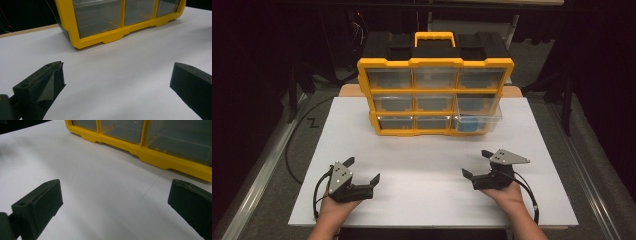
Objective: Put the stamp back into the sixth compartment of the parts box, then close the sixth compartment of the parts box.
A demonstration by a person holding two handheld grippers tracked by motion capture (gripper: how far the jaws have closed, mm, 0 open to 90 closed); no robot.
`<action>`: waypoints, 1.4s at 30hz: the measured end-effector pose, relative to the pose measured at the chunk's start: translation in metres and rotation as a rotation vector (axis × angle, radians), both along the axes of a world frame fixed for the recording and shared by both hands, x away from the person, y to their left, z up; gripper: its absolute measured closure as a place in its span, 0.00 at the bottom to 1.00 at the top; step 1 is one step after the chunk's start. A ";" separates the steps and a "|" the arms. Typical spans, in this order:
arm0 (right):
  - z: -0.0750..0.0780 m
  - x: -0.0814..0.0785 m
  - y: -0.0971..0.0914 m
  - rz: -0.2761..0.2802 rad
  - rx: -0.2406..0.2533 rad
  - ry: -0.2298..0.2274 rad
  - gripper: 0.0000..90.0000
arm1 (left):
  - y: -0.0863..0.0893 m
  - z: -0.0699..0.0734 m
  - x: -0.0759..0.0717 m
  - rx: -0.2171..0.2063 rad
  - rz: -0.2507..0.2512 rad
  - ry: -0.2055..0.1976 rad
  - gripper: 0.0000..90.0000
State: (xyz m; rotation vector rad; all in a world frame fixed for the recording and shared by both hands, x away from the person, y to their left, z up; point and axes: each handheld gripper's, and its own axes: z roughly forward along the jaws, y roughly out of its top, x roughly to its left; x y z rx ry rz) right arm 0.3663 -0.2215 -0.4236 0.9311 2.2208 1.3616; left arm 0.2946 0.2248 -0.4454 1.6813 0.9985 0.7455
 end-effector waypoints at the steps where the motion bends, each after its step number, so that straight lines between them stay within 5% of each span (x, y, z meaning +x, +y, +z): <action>1: -0.001 0.000 0.000 -0.004 -0.005 0.003 0.01 | 0.000 0.001 0.000 -0.005 0.003 -0.002 0.00; 7: -0.002 -0.001 -0.002 -0.014 -0.016 0.003 0.01 | 0.000 0.001 0.002 -0.016 0.002 -0.004 0.00; 12: 0.001 -0.002 -0.007 -0.049 0.024 -0.007 0.03 | 0.001 -0.001 0.001 -0.033 0.007 0.008 0.00; 18: 0.004 -0.001 -0.007 -0.041 0.047 -0.033 0.05 | 0.000 0.002 0.002 0.003 -0.006 -0.019 0.00; 29: 0.018 -0.017 -0.011 -0.070 0.076 -0.134 0.64 | -0.002 0.000 0.002 -0.011 -0.011 -0.008 0.00; 42: 0.020 -0.019 -0.008 -0.096 0.072 -0.145 1.00 | -0.003 0.001 -0.001 0.000 -0.014 -0.006 0.00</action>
